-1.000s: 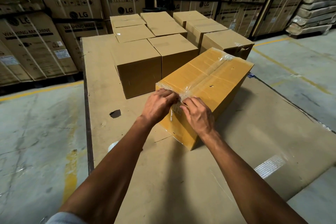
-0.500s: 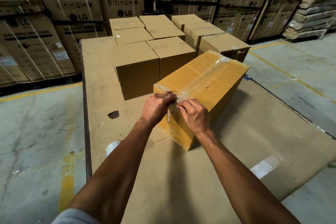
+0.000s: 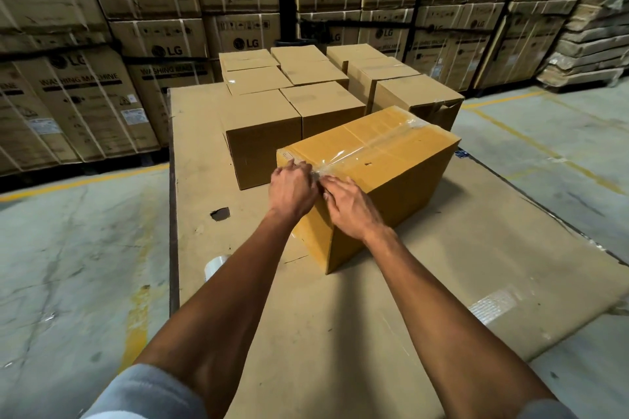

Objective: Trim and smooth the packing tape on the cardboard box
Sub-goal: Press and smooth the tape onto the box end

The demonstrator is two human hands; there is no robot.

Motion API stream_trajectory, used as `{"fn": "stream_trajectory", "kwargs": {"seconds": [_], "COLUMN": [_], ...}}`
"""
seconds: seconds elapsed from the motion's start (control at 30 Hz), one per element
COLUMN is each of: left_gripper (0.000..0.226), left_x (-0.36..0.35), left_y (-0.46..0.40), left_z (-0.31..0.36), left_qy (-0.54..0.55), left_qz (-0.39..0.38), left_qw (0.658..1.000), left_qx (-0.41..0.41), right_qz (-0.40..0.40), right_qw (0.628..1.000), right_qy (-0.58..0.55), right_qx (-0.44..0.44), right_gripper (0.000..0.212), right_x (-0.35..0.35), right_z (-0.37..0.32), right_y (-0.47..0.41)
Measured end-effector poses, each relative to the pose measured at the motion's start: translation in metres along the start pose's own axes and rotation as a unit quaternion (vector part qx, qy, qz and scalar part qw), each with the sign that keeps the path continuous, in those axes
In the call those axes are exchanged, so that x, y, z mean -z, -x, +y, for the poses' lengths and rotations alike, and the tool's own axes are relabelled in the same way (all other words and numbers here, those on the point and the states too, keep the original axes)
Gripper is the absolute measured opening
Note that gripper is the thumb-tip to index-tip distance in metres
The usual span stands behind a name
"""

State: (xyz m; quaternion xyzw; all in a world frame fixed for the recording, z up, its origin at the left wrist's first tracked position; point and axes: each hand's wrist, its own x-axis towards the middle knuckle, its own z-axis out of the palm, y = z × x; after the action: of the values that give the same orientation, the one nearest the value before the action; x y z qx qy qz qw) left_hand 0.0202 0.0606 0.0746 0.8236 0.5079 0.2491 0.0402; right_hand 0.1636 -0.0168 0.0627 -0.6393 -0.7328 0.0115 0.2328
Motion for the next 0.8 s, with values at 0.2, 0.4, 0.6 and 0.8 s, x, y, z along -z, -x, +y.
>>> {"fn": "stream_trajectory", "kwargs": {"seconds": [0.2, 0.4, 0.6, 0.8], "left_gripper": [0.075, 0.081, 0.068, 0.066], "left_x": [-0.022, -0.034, -0.029, -0.027], "left_y": [0.031, 0.029, 0.030, 0.032], "left_z": [0.026, 0.007, -0.015, -0.001], "left_qy": [0.037, -0.002, -0.037, -0.125], "left_qz": [-0.048, -0.070, -0.006, 0.024], "left_qw": [0.994, 0.988, 0.996, 0.992], "left_qx": [-0.094, -0.139, -0.083, 0.003], "right_qz": [-0.042, -0.061, -0.046, -0.001], "right_qw": [0.996, 0.987, 0.984, 0.983], "right_qy": [0.076, 0.147, 0.174, 0.182], "right_qx": [-0.031, -0.030, -0.009, 0.008], "right_gripper": [0.064, 0.078, 0.073, 0.078], "right_x": [0.010, 0.018, 0.009, 0.009], "right_z": [0.056, 0.113, 0.136, 0.152], "right_y": [0.021, 0.021, 0.006, 0.002]}}
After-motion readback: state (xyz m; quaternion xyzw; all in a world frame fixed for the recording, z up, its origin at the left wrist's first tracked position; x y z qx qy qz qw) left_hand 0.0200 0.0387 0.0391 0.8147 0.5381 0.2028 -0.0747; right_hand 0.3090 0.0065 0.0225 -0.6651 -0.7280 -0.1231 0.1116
